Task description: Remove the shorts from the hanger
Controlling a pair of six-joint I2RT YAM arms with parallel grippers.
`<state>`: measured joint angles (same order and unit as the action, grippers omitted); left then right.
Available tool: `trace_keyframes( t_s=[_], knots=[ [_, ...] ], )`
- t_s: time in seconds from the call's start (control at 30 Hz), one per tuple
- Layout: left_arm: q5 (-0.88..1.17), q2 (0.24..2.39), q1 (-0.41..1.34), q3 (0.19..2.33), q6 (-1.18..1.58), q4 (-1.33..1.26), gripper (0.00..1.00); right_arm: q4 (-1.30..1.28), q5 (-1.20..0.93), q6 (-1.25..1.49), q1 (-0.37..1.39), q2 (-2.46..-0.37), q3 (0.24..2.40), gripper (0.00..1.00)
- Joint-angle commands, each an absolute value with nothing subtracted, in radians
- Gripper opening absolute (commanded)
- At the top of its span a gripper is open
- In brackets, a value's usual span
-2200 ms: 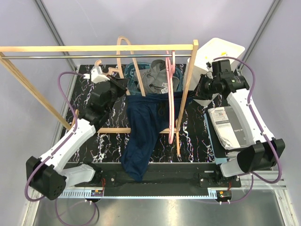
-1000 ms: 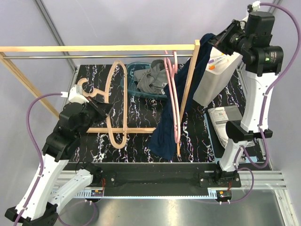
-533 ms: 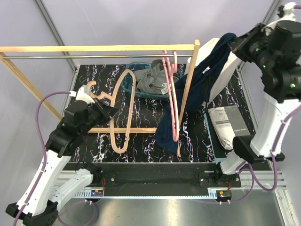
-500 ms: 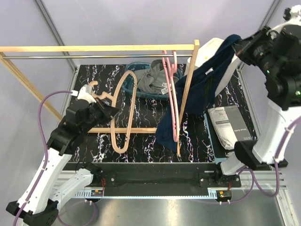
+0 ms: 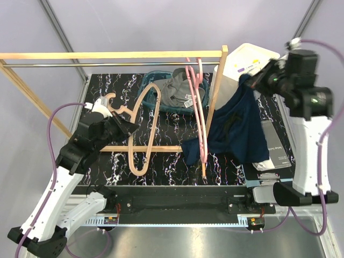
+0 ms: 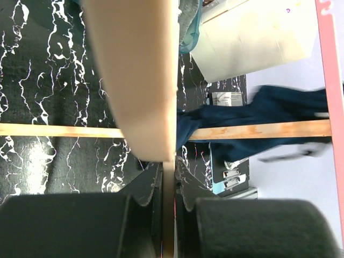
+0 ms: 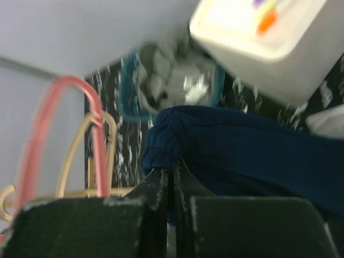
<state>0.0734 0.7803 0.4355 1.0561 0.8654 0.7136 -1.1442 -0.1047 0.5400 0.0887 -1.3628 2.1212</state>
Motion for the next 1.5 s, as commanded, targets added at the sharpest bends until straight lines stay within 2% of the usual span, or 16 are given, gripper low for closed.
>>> trace_keyframes(
  t_s=[0.0, 0.03, 0.1, 0.2, 0.3, 0.4, 0.43, 0.5, 0.53, 0.97, 1.1, 1.23, 1.33, 1.37, 1.47],
  knots=[
    [0.104, 0.750, 0.434, 1.071, 0.879, 0.667, 0.00, -0.991, -0.385, 0.603, 0.086, -1.347, 1.835, 0.00],
    [0.106, 0.747, 0.434, 1.065, 0.888, 0.667, 0.00, -0.991, -0.503, 0.610, 0.086, -1.364, 1.807, 0.01],
    [0.110, 0.744, 0.434, 1.046, 0.894, 0.663, 0.00, -1.003, -0.590, 0.614, 0.086, -1.420, 1.732, 0.01],
    [0.126, 0.742, 0.436, 1.034, 0.897, 0.663, 0.00, -0.996, -0.545, 0.569, 0.087, -1.433, 1.624, 0.01],
    [0.127, 0.726, 0.434, 1.020, 0.907, 0.663, 0.00, -1.028, -0.433, 0.496, 0.089, -1.457, 1.544, 0.07],
    [0.126, 0.706, 0.434, 1.008, 0.911, 0.663, 0.00, -1.086, -0.382, 0.445, 0.087, -1.473, 1.479, 0.36],
    [0.126, 0.698, 0.436, 1.005, 0.911, 0.664, 0.00, -1.092, -0.374, 0.439, 0.089, -1.454, 1.461, 0.53],
    [0.126, 0.692, 0.436, 0.999, 0.913, 0.664, 0.00, -1.088, -0.342, 0.448, 0.089, -1.419, 1.396, 0.75],
    [0.124, 0.689, 0.434, 0.996, 0.916, 0.666, 0.00, -1.083, -0.328, 0.456, 0.089, -1.382, 1.373, 1.00],
    [0.189, 0.715, 0.434, 1.002, 0.910, 0.670, 0.00, -1.009, -0.290, 0.673, 0.087, -1.123, 0.933, 1.00],
    [0.193, 0.692, 0.434, 0.994, 0.914, 0.680, 0.00, -0.954, -0.216, 0.741, 0.087, -1.082, 0.890, 1.00],
    [0.192, 0.669, 0.434, 0.979, 0.913, 0.696, 0.00, -0.882, -0.150, 0.775, 0.089, -1.120, 0.879, 1.00],
    [0.193, 0.654, 0.436, 0.968, 0.910, 0.707, 0.00, -0.854, -0.049, 0.749, 0.089, -1.216, 0.917, 1.00],
    [0.196, 0.644, 0.436, 0.965, 0.913, 0.707, 0.00, -0.845, 0.045, 0.736, 0.094, -1.235, 0.922, 1.00],
    [0.206, 0.629, 0.436, 0.956, 0.923, 0.710, 0.00, -0.726, 0.126, 0.726, 0.104, -1.272, 0.908, 1.00]
  ],
)
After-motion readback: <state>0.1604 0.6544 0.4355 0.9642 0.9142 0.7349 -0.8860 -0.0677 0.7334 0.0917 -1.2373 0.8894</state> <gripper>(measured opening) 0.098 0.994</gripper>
